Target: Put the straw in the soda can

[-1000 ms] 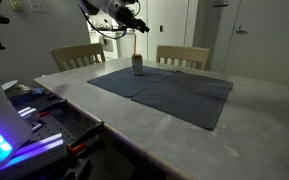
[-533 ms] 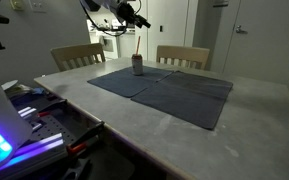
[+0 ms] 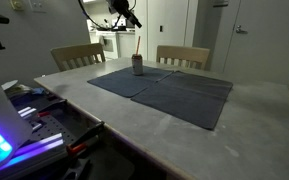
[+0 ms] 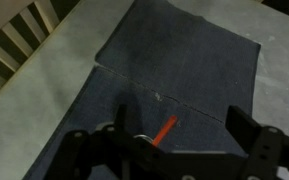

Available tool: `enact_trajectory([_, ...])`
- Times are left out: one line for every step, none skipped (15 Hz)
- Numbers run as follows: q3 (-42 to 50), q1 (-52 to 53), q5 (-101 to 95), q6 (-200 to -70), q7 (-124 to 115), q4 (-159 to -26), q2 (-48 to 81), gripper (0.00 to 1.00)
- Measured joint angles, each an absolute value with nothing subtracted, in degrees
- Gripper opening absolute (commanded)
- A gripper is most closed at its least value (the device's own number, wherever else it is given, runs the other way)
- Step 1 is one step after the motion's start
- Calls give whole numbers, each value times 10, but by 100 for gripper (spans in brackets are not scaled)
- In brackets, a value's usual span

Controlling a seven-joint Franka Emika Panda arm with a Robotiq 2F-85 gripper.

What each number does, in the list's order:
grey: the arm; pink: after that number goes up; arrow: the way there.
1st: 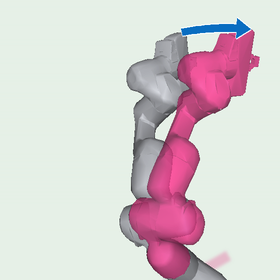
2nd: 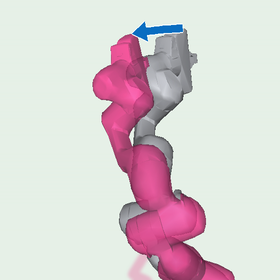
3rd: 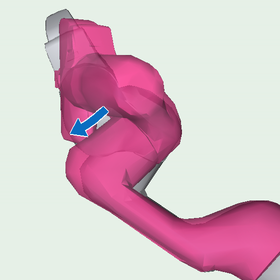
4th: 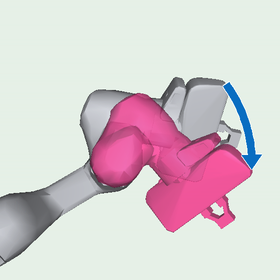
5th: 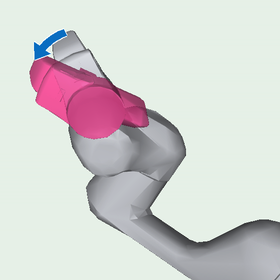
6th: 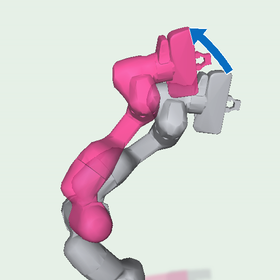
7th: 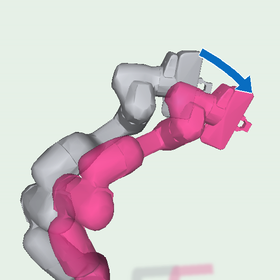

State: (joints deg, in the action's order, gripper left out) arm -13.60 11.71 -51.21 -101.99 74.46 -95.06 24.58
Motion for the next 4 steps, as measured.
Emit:
enact_trajectory([-137,115,-497,-1032,766,-957,237,100])
enact_trajectory([-137,112,-481,-1044,786,-966,226,100])
enact_trajectory([-137,110,-467,-1054,804,-974,217,100])
enact_trajectory([-137,109,-453,-1066,822,-984,207,100])
